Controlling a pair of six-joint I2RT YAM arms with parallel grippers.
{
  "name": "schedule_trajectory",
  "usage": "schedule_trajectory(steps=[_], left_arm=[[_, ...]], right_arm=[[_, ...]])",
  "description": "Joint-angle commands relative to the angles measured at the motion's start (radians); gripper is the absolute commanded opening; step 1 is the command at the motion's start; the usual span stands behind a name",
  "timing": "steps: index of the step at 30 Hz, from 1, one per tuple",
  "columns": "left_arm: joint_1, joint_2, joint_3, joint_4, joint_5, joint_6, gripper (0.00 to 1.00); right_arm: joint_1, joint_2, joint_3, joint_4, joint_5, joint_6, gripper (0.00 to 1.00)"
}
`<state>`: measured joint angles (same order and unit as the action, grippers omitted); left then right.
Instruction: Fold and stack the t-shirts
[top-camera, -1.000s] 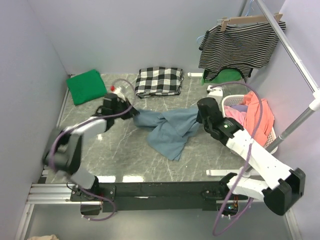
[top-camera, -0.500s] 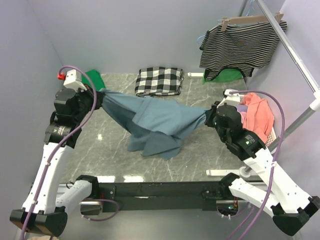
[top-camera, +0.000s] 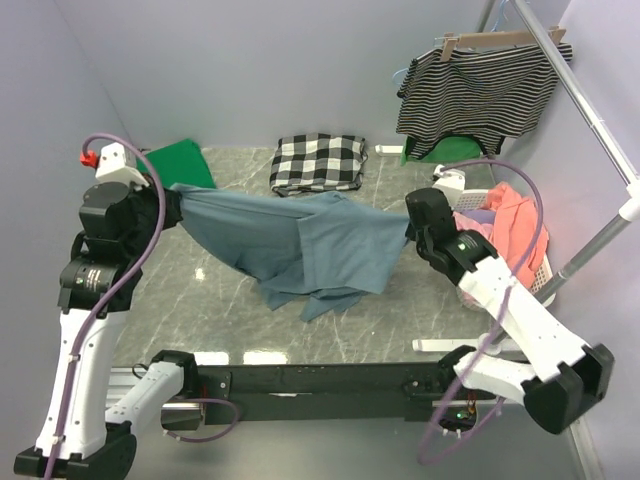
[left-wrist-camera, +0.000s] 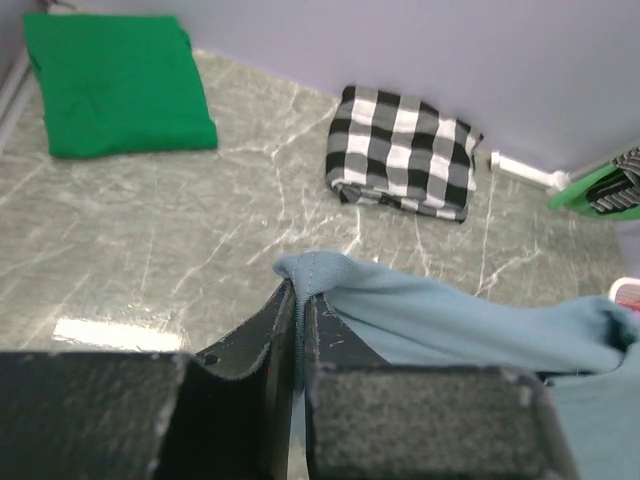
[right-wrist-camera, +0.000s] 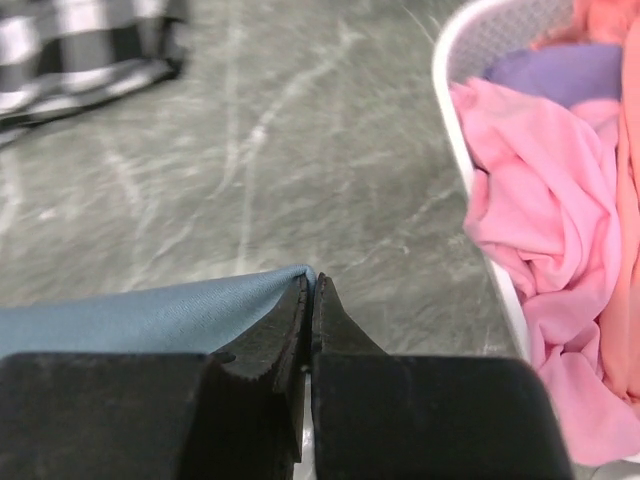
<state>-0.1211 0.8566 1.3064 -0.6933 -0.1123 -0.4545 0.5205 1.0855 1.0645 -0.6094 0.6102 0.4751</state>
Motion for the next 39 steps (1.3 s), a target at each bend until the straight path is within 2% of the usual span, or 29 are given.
schedule_trajectory(steps=[1, 5, 7, 8, 9, 10, 12, 15, 17, 21, 23, 26, 29, 31, 32, 35, 39], left_arm=[[0.043, -0.019, -0.074, 0.046, -0.138, 0.020, 0.08], [0.089, -0.019, -0.140, 0.081, -0.118, 0.030, 0.07], [0.120, -0.001, -0.157, 0.090, -0.077, 0.040, 0.06], [0.148, 0.005, -0.165, 0.100, -0.025, 0.043, 0.05], [0.167, 0.010, -0.188, 0.130, -0.007, 0.046, 0.06], [0.176, 0.016, -0.200, 0.144, 0.011, 0.046, 0.06], [0.228, 0.033, -0.220, 0.170, 0.103, 0.050, 0.07], [0.282, 0.065, -0.213, 0.183, 0.180, 0.063, 0.06], [0.293, 0.073, -0.216, 0.179, 0.177, 0.068, 0.06], [0.313, 0.065, -0.234, 0.199, 0.204, 0.069, 0.09], [0.317, 0.071, -0.225, 0.193, 0.197, 0.068, 0.10], [0.327, 0.071, -0.233, 0.207, 0.226, 0.060, 0.13], [0.333, 0.068, -0.237, 0.218, 0.258, 0.051, 0.13], [0.337, 0.068, -0.240, 0.221, 0.269, 0.048, 0.13], [0.339, 0.068, -0.242, 0.221, 0.276, 0.050, 0.13], [0.347, 0.065, -0.240, 0.221, 0.286, 0.056, 0.13], [0.357, 0.071, -0.239, 0.227, 0.322, 0.054, 0.12]], right_arm=[[-0.181, 0.065, -0.082, 0.011, 0.108, -0.033, 0.00], [-0.309, 0.142, -0.094, 0.033, 0.065, -0.026, 0.01], [-0.344, 0.175, -0.068, 0.013, 0.054, 0.011, 0.10], [-0.344, 0.175, -0.073, 0.054, 0.028, 0.004, 0.25], [-0.343, 0.169, -0.084, 0.077, -0.005, -0.013, 0.48], [-0.341, 0.163, -0.095, 0.085, -0.013, -0.010, 0.61], [-0.327, 0.104, -0.124, 0.137, -0.059, -0.041, 0.62], [-0.326, -0.017, -0.179, 0.203, -0.127, -0.062, 0.74], [-0.321, -0.087, -0.210, 0.241, -0.174, -0.075, 0.81], [-0.297, -0.275, -0.242, 0.277, -0.294, -0.104, 0.89], [-0.289, -0.318, -0.236, 0.275, -0.341, -0.121, 0.94], [-0.264, -0.348, -0.209, 0.260, -0.441, -0.144, 0.95], [-0.208, -0.317, -0.195, 0.278, -0.512, -0.161, 0.95], [-0.119, -0.253, -0.177, 0.280, -0.454, -0.170, 0.95], [-0.084, -0.227, -0.166, 0.274, -0.376, -0.174, 0.95], [-0.010, -0.107, -0.117, 0.263, -0.290, -0.178, 0.96], [0.044, 0.051, -0.069, 0.295, -0.306, -0.190, 0.96]])
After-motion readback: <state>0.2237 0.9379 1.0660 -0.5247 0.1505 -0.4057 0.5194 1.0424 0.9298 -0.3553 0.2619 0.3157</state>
